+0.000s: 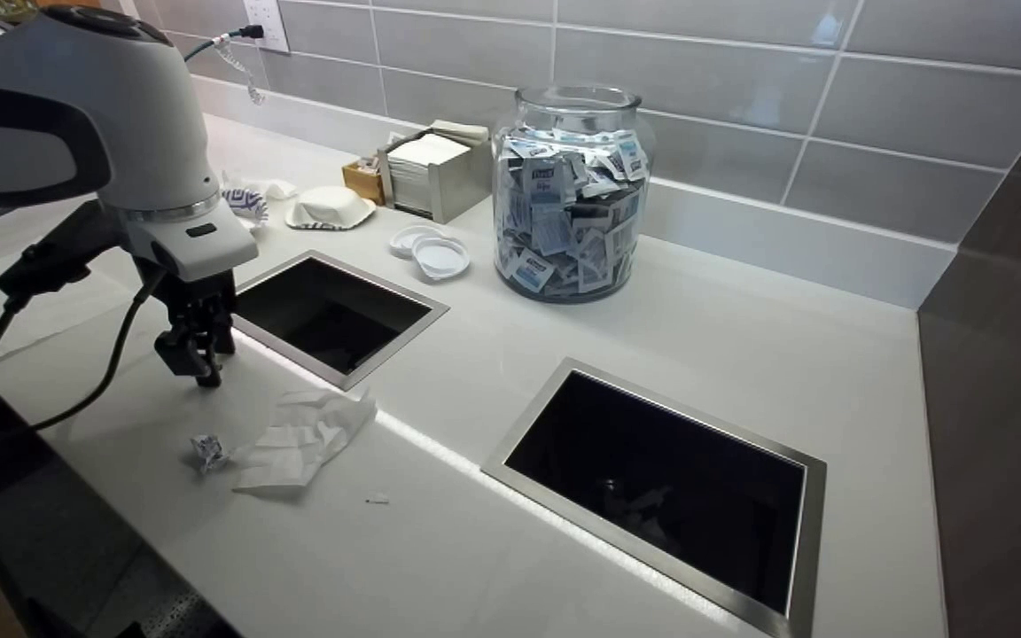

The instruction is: Put one piece of paper in the left bin

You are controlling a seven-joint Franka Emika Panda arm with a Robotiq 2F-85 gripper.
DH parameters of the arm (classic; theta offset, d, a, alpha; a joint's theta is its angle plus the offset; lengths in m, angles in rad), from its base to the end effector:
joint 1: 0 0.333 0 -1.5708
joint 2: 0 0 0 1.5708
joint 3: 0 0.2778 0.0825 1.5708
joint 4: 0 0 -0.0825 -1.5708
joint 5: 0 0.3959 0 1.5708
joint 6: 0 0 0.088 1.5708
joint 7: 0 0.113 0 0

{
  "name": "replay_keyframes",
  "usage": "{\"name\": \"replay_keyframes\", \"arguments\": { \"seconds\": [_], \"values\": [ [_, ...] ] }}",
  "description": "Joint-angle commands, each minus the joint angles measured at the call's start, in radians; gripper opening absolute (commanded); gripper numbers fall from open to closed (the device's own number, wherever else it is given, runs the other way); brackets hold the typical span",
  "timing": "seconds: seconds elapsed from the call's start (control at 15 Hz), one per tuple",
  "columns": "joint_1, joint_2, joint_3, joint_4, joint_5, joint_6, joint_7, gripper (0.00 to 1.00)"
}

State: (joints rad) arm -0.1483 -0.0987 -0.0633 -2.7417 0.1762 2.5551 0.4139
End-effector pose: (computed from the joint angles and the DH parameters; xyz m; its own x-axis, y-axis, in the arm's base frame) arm 0.3851 -0.0836 0.1889 0.7101 -0.6932 -0.1232 -0.7018 -0.7110 -0.0441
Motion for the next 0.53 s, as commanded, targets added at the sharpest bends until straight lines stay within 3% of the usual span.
{"name": "replay_keyframes", "arguments": {
  "seconds": [0.0,0.2,0.27,0.47],
  "values": [
    [0.007,-0.002,-0.019,-0.005,0.02,-0.03,-0.027,0.35],
    [0.004,-0.006,-0.031,-0.004,0.019,-0.047,-0.031,0.2],
    [0.005,-0.006,-0.032,-0.004,0.018,-0.046,-0.03,0.24],
    [0.004,-0.006,-0.032,-0.005,0.012,-0.049,-0.026,0.2]
  ]
}}
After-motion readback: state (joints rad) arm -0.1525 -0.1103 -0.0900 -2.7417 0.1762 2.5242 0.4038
